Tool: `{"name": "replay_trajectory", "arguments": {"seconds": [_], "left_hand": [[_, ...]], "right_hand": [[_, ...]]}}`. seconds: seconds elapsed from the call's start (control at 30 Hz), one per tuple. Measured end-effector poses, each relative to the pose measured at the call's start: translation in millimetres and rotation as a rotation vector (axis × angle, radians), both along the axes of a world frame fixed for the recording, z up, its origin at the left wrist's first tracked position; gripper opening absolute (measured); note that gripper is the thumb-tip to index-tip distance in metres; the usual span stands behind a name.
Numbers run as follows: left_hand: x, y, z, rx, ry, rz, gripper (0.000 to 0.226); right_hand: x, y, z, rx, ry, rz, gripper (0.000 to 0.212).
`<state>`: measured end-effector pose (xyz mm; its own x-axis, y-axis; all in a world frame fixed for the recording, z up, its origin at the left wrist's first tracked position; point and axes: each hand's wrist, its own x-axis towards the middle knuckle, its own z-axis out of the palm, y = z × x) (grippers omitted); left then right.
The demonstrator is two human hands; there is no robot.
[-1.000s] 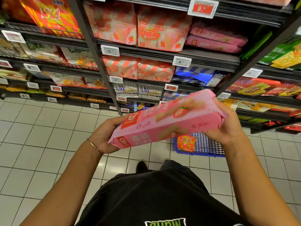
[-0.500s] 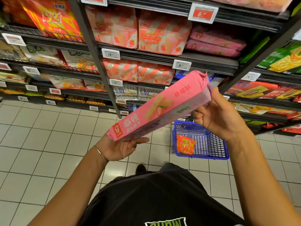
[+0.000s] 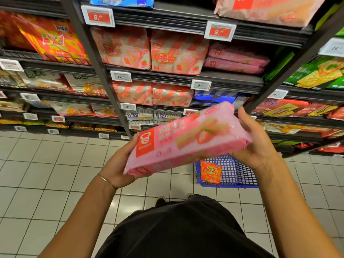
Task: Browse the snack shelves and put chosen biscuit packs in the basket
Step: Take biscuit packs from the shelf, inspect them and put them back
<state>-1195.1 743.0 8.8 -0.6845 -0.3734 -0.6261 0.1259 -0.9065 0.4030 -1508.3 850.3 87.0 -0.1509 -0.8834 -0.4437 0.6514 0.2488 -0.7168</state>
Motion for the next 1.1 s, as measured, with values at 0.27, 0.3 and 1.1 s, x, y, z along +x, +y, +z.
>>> {"name": "replay_trajectory", "arguments": {"seconds": [0.27, 0.3, 1.1], "left_hand": [[-25, -15, 33, -0.458, -0.088, -0.001, 0.055], [-29, -15, 40, -0.529, -0.061, -0.037, 0.059], [-284, -115, 66, -1.477, -0.567, 0.070, 0.022]], "right_hand": [[-21, 5, -45, 0.254, 0.358, 0.038, 0.032], [-22, 6, -54, 0.330, 0.367, 0.018, 0.034], [-224, -143, -41, 0.076, 0.674, -0.534, 0.026]]}}
